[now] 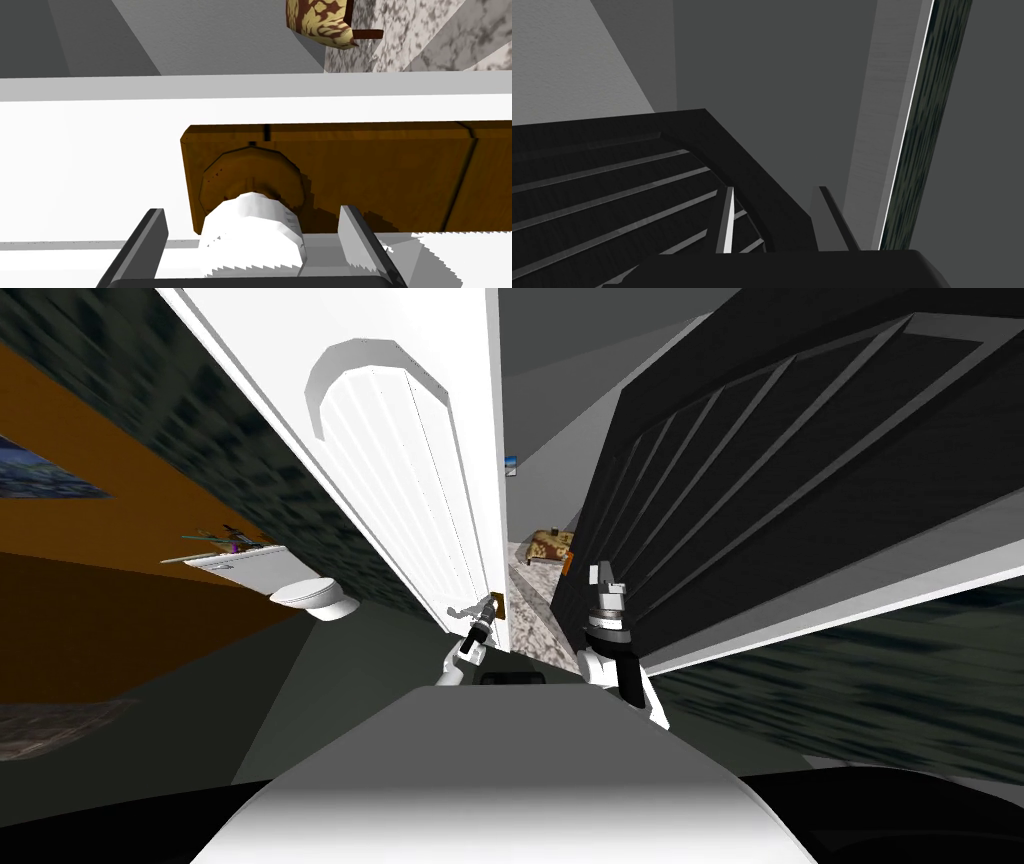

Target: Push the door open

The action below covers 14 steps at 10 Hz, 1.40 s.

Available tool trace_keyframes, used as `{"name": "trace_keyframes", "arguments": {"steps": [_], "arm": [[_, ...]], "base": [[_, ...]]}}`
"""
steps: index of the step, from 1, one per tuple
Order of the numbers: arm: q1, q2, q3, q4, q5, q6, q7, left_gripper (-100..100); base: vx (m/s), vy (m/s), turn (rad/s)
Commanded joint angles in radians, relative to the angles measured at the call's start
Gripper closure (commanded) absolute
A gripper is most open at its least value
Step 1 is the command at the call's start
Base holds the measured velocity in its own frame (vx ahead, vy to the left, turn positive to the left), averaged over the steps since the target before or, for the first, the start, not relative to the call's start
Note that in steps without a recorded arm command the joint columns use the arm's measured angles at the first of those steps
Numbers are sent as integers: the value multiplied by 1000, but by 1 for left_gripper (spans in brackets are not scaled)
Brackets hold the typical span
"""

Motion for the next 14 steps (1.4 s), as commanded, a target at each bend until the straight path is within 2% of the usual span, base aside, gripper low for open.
{"name": "trace_keyframes", "arguments": {"steps": [1,6,14], "arm": [[1,0,0,0,0,0,0,100],[1,0,0,0,0,0,0,100],[-31,-13,77,36,-4,0,-34,100]], "base": [[-6,3,1],[-6,3,-6],[150,-85,56]]}}
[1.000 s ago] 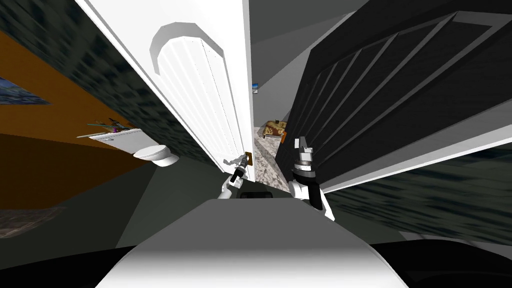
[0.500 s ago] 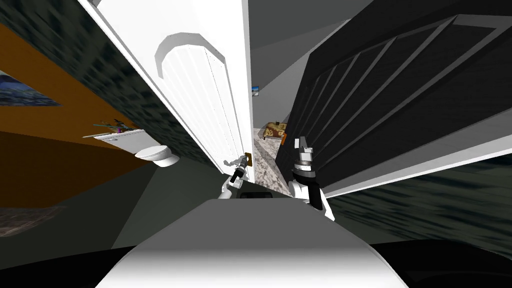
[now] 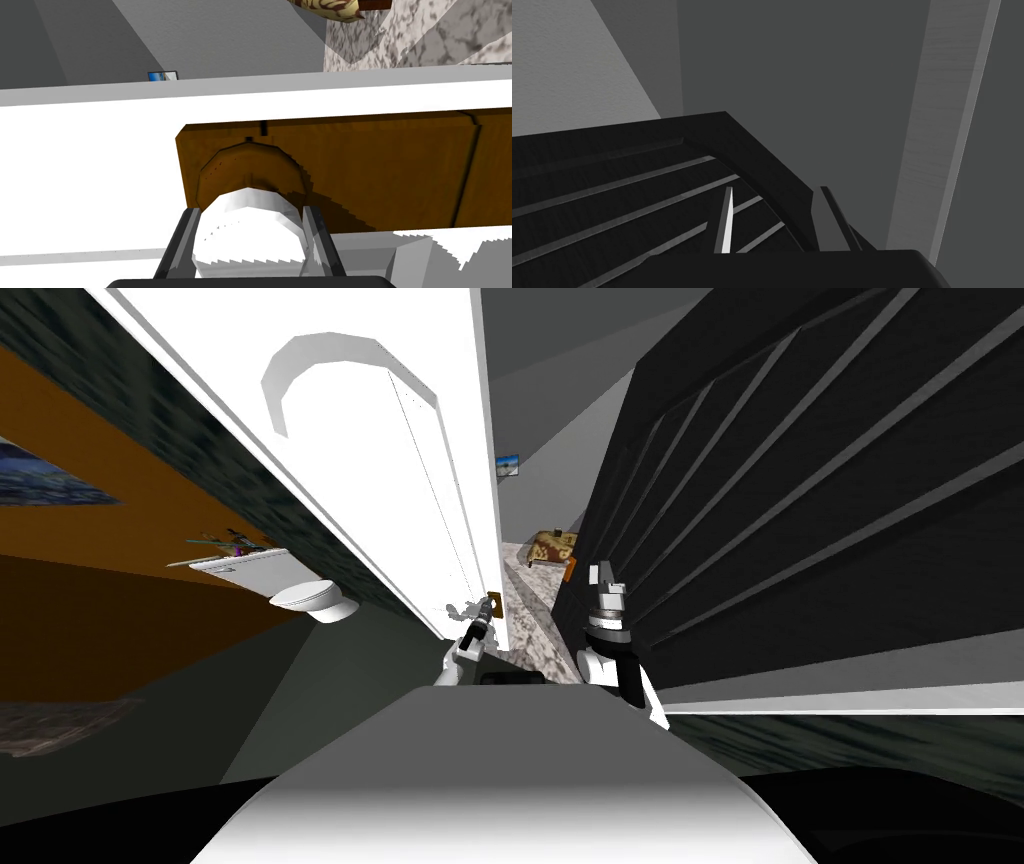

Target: Push the door open

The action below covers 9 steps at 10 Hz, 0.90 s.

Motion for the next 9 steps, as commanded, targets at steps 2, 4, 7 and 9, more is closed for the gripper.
{"name": "trace_keyframes", "arguments": {"steps": [2,4,7,9], "arm": [[-13,-2,43,12,-1,-9,-16,100],[-19,-7,59,20,-2,-10,-23,100],[-34,-22,102,41,-4,-10,-42,100],[-29,-25,95,41,-4,-7,-43,-100]], "base": [[139,-100,85],[104,-80,64],[127,-76,121],[54,-78,53]]}}
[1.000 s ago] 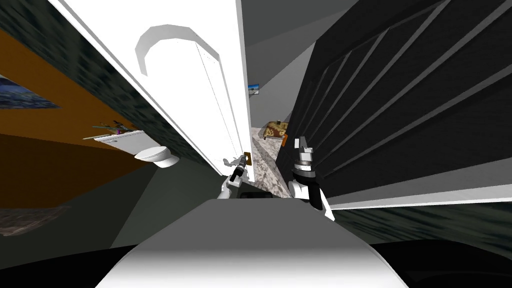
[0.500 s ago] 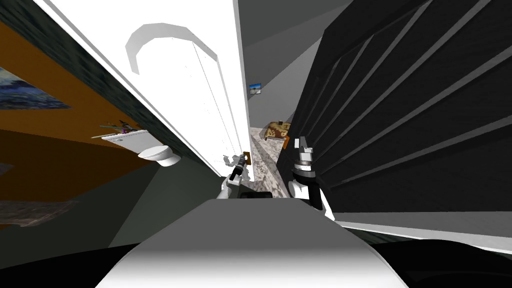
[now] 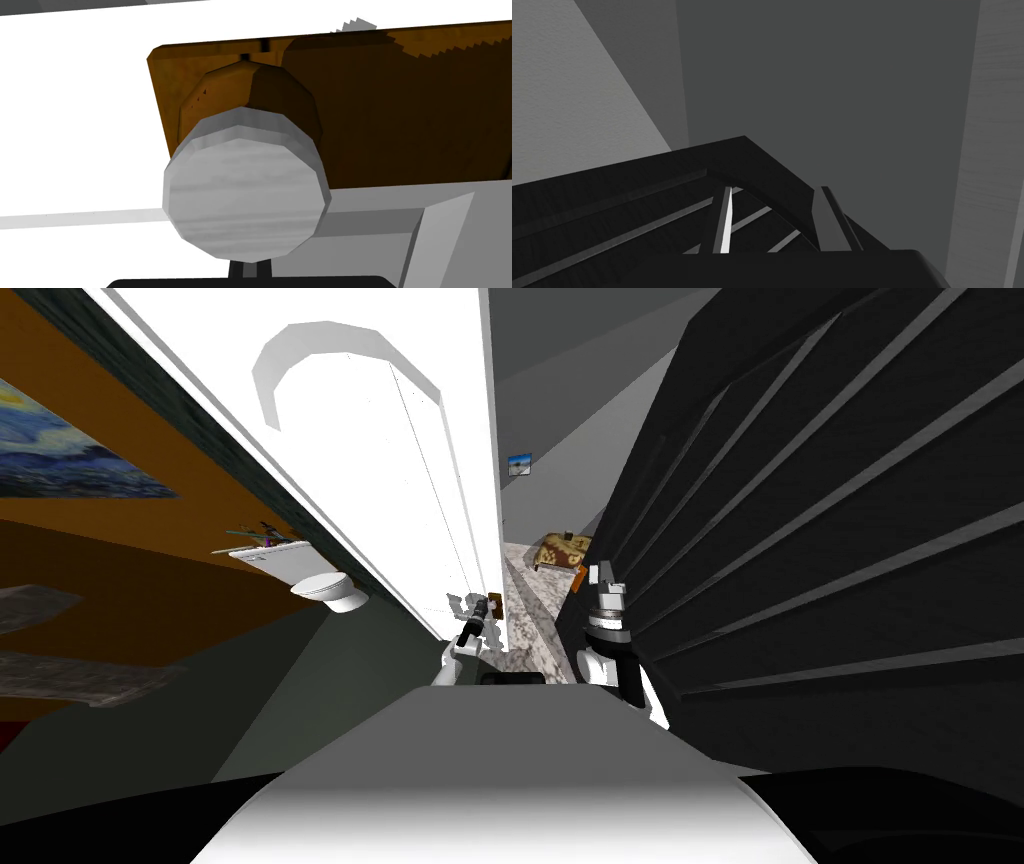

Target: Push the door open

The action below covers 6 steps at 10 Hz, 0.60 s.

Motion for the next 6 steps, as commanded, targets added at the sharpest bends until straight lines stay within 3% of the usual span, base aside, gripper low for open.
{"name": "trace_keyframes", "arguments": {"steps": [1,6], "arm": [[2,1,-5,-2,1,1,3,-100],[18,-6,-31,-20,4,11,12,-100]], "base": [[-143,21,-23],[-202,21,-2]]}}
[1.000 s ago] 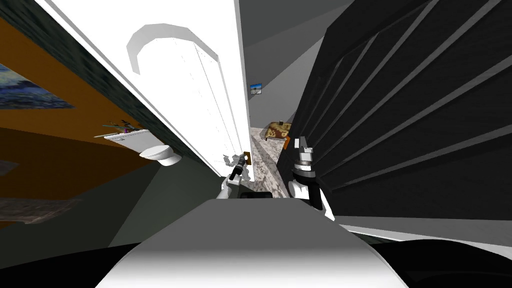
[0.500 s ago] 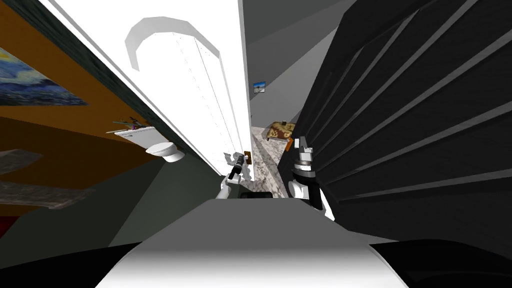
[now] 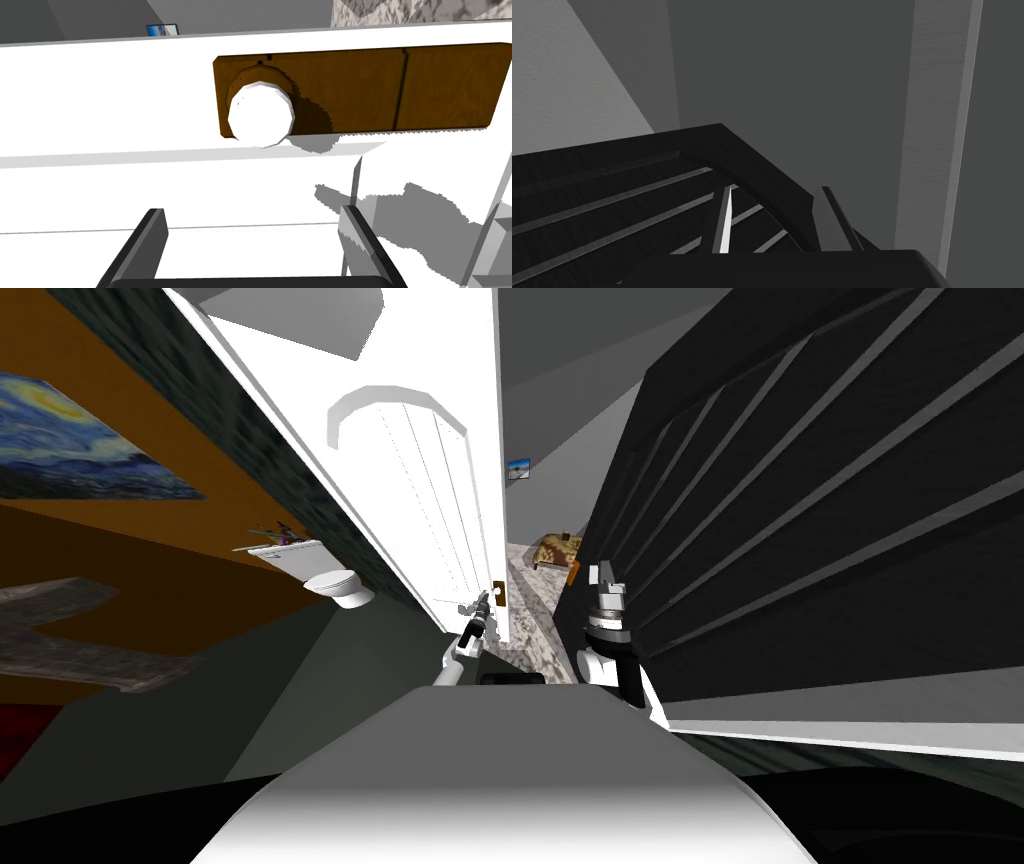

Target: Push the door open

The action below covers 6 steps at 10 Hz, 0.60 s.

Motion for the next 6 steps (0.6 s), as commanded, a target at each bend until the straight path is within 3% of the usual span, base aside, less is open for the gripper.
{"name": "trace_keyframes", "arguments": {"steps": [1,3,4,6], "arm": [[6,-9,-10,-6,1,2,3,-100],[11,-17,-19,-12,2,5,6,-100],[11,-15,-16,-12,2,6,5,-100],[7,-10,-12,-5,2,2,4,-100]], "base": [[-212,17,1],[-233,3,-1],[-102,-5,-1],[119,-13,-20]]}}
